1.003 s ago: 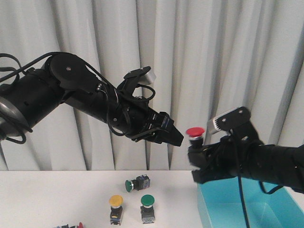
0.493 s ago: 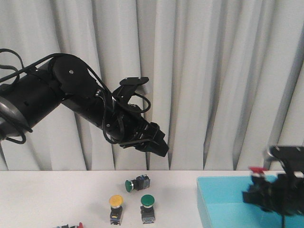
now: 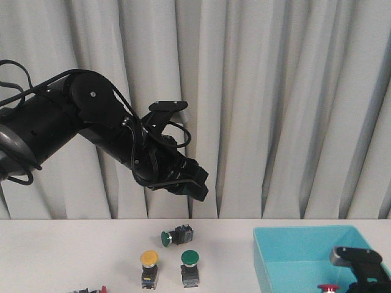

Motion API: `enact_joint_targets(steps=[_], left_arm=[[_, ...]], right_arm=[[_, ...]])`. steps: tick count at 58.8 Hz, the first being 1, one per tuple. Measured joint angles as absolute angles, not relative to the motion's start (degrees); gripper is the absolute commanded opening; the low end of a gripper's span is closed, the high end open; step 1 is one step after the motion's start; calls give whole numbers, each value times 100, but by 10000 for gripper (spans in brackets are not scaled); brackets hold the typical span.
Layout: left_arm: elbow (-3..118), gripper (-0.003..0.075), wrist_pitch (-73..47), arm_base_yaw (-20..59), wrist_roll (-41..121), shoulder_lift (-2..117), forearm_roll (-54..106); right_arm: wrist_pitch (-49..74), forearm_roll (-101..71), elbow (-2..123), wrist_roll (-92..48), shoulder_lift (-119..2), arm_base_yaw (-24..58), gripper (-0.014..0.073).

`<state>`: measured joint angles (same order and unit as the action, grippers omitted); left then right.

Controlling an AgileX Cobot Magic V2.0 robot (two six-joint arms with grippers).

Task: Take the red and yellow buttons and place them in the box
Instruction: 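Open left gripper and lower the red button into the box with right gripper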

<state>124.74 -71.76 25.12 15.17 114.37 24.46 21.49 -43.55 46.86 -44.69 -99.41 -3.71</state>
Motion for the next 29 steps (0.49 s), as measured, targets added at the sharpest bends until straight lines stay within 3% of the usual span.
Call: enact_joint_targets(steps=[19,29], left_arm=[[12474,334,-7179,2512,1516,11437,2427],[12474,334,-7179,2512,1516,11437,2315]], right_arm=[[2008,-4511,4686,-4470,-10072,-371,461],[1933,-4655,4686,-4475,-10072,-371,535]])
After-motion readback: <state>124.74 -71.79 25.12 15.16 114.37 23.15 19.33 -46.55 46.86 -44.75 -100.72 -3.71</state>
